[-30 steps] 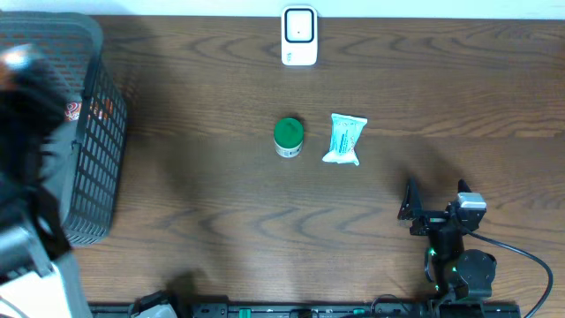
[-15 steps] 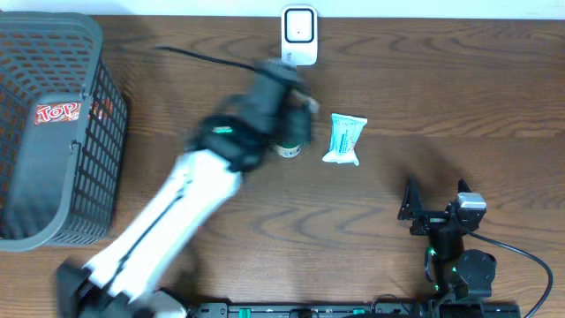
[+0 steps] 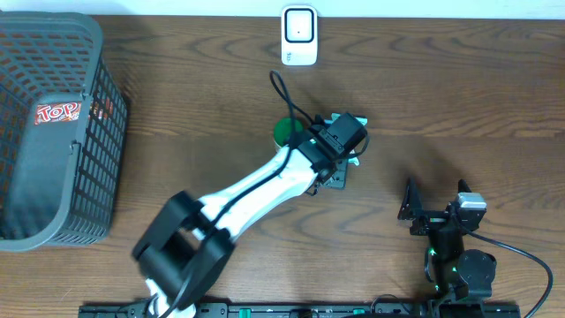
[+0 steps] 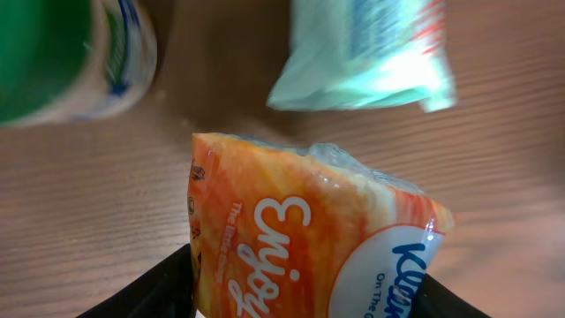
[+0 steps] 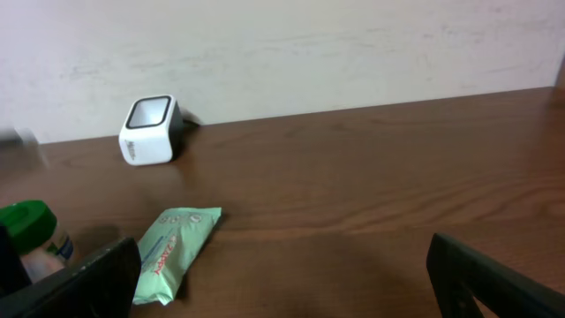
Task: Scan the item barcode
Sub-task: 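Carry the tissue pack to the scanner and release it below the wipes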
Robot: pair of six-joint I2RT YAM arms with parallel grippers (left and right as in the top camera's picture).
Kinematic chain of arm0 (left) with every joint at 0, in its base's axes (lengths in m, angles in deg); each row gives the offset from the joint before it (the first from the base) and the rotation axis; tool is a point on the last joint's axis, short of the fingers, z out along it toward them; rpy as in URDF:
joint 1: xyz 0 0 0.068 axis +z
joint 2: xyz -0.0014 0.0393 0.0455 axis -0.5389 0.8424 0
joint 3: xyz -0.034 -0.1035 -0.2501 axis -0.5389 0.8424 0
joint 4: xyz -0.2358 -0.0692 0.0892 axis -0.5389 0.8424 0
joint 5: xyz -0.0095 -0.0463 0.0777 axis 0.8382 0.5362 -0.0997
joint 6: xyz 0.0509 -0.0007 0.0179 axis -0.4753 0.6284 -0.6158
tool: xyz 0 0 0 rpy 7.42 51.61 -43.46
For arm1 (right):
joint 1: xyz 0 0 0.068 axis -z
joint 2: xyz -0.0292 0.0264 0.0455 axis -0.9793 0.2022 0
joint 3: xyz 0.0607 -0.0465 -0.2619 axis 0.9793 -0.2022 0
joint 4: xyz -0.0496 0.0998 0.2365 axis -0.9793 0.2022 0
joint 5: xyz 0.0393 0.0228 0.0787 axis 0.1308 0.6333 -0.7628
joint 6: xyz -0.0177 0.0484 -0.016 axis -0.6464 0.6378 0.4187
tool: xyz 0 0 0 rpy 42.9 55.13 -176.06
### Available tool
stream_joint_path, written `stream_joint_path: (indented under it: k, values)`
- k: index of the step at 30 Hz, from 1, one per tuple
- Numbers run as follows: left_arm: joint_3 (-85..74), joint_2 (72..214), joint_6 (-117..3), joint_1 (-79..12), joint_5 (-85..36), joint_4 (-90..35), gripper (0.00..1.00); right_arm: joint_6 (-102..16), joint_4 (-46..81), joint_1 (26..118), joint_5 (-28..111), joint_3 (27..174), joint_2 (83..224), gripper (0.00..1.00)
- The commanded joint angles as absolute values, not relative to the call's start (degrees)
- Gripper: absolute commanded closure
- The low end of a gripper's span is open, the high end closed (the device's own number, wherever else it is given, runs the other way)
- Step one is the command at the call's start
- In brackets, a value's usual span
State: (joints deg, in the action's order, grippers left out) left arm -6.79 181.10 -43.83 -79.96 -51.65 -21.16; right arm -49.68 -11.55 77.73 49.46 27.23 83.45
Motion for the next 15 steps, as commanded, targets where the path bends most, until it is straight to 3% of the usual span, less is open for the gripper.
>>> stream_joint_path:
  k: [1, 5, 6, 13, 15]
  values:
    - [-6.7, 185.2, -43.1, -79.7, -52.9, -20.1, 0.38, -49.1, -11.3, 77.9, 49.8, 27.2, 83.2, 0.01]
    - [-6.7, 185.5, -43.4, -79.7, -53.2, -20.0, 0.14, -49.1, -11.3, 77.9, 49.7, 27.2, 83.2, 0.01]
    - [-6.8, 184.9, -43.7, -79.7, -54.1, -19.9, 0.13, -49.1, -11.3, 77.9, 49.7, 27.2, 83.2, 0.01]
    - [-7.0, 177.9, -45.1, -79.3, -59.1, -19.4, 0.11, -49.1, -11.3, 77.9, 49.7, 27.2, 83.2, 0.01]
    - [-7.0, 177.0, -45.3, -79.3, -58.9, -19.1, 0.26, -49.1, -11.3, 77.9, 49.7, 27.2, 83.2, 0.01]
